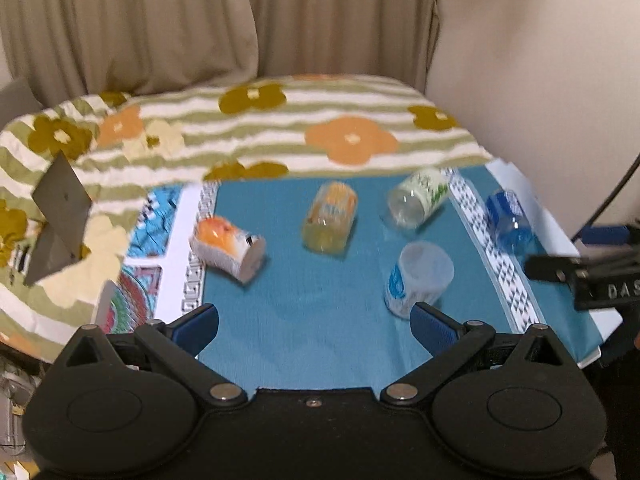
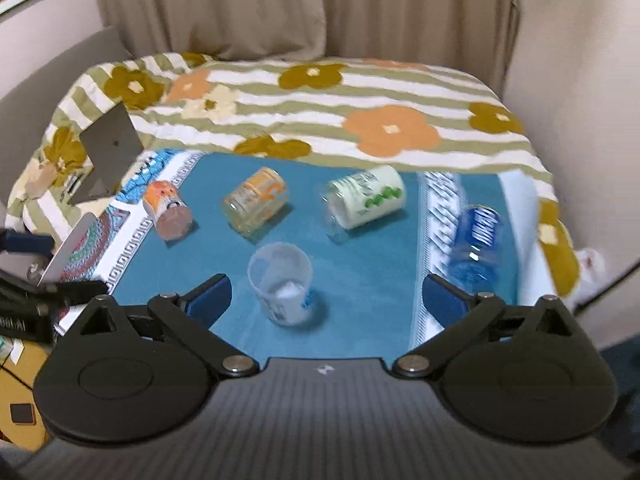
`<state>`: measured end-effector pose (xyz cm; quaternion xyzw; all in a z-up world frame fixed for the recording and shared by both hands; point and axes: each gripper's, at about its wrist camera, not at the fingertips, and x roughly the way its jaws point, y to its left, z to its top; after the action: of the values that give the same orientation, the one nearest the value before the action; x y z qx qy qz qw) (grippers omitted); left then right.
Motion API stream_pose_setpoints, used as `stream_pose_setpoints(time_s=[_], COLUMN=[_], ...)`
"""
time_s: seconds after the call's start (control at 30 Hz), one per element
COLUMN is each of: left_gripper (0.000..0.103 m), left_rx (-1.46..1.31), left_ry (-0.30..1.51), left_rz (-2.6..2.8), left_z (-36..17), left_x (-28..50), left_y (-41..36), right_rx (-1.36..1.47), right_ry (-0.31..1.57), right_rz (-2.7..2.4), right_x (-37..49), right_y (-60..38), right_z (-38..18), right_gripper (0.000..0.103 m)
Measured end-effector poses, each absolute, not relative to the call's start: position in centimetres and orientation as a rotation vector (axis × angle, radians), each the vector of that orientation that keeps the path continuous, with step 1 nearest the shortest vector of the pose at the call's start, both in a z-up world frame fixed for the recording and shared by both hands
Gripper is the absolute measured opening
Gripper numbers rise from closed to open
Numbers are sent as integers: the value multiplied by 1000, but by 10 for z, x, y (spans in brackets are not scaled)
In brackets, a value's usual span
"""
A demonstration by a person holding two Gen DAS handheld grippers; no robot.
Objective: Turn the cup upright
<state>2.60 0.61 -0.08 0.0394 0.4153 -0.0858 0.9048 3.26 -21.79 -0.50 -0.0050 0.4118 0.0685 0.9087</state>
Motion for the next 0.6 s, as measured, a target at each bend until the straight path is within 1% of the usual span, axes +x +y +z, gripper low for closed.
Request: stream_pose_setpoints(time_s=[0.1, 0.3, 0.6], left_gripper=[103, 103, 103], left_rx=[81, 75, 96], left_ry=[828, 817, 804], left_rz=[-159, -132, -127], left_z=[6, 3, 2], left_x=[18, 6, -1], left_y=[2, -1, 0], right_rx=[-19, 10, 31], right_ry=[878, 938, 952], right_rz=[92, 22, -9], right_x=[22, 6, 0], right_y=[-226, -234, -233], right_z=[2, -6, -13], right_gripper=[103, 103, 103])
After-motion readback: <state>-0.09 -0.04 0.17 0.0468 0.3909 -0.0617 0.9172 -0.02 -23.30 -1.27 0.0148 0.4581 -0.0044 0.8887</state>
